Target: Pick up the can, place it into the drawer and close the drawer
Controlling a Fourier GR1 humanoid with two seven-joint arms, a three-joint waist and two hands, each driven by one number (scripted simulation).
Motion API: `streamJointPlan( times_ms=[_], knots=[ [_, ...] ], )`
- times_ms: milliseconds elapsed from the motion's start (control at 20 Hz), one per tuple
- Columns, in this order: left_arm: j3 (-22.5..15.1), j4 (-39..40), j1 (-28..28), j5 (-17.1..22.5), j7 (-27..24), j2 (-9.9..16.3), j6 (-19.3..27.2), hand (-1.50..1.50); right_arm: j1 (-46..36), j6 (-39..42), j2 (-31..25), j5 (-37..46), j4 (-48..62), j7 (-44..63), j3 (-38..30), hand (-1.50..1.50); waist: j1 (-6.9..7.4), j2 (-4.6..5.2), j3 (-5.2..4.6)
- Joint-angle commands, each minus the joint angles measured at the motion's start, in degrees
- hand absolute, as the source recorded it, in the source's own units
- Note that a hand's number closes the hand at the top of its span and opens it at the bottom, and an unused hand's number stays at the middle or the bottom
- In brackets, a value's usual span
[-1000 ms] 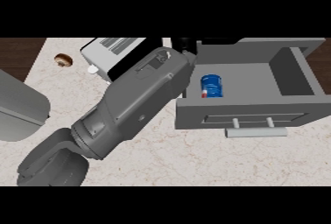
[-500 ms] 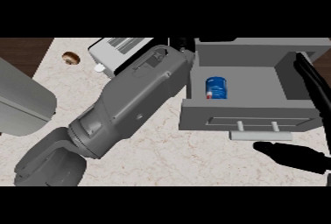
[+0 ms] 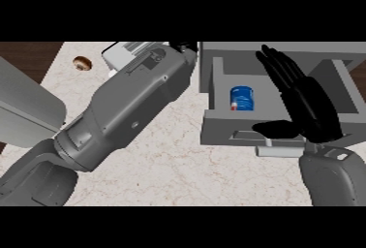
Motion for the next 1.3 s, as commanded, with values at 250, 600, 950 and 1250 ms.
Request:
streamJointPlan(
  times_ms=[250,600,950,1250],
  knots=[
    [-1.5,-8.2,2.6,-3.4,5.1,4.5,4.0,-1.50,-9.2,-14.4,1.1,12.5,26.4,-1.9,1.7,-1.50,0.89,0.08,0.05],
    [-1.1,-15.9,9.2,-5.3,6.6,9.9,2.5,-1.50,-16.2,-25.3,0.9,15.3,45.7,-4.2,-1.8,-1.50,1.31,0.22,0.06],
    [0.5,-20.3,11.3,-6.9,10.3,15.7,1.3,-1.50,-21.2,-35.3,1.1,17.8,56.6,-5.4,-3.9,-1.50,0.31,0.34,0.07],
    [0.7,-24.6,12.7,-7.1,12.0,16.2,1.9,-1.50,-28.2,-42.0,0.1,18.1,67.3,-4.6,-8.0,-1.50,2.30,0.92,0.11]
  ],
)
